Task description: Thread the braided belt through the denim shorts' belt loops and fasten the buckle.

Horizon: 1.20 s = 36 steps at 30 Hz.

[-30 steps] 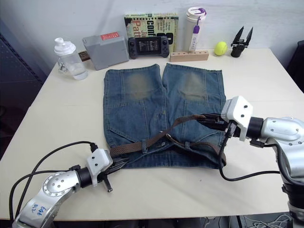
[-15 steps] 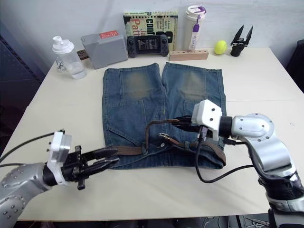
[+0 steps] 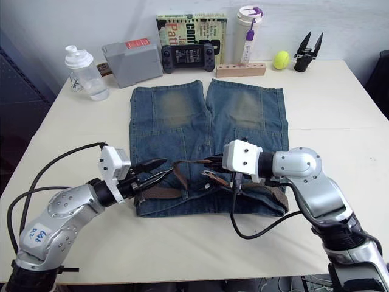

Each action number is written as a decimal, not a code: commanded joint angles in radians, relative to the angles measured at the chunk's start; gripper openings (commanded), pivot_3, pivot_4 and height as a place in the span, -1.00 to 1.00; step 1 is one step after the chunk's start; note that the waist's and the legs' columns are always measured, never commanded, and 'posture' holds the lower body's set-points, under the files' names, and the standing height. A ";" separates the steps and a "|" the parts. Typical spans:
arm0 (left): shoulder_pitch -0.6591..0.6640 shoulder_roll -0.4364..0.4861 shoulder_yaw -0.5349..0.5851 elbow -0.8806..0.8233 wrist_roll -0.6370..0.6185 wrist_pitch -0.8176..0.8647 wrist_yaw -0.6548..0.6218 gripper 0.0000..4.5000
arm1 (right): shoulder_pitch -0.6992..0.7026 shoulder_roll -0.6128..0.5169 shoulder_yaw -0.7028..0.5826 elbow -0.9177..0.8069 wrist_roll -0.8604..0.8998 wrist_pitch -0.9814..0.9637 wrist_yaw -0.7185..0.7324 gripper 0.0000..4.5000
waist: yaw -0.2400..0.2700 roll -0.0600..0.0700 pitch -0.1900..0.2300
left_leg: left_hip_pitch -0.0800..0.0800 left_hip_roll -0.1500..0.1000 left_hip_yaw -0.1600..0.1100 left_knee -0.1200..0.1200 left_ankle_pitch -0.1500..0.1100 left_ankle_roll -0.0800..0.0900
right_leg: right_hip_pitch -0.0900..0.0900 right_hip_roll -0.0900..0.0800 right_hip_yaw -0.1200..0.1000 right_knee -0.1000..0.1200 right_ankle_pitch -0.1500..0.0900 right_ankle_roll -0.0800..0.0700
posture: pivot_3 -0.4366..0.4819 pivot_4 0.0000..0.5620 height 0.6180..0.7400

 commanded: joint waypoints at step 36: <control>-0.063 -0.105 -0.084 0.136 0.276 -0.235 -0.086 -1.00 | -0.042 0.085 0.003 -0.053 -0.015 0.054 -0.039 -0.50 | 0.000 0.000 0.000 | -0.005 0.000 0.000 0.002 0.000 0.000 | -0.002 0.000 -0.003 0.000 0.000 0.000 | -0.05 -0.47 0.76</control>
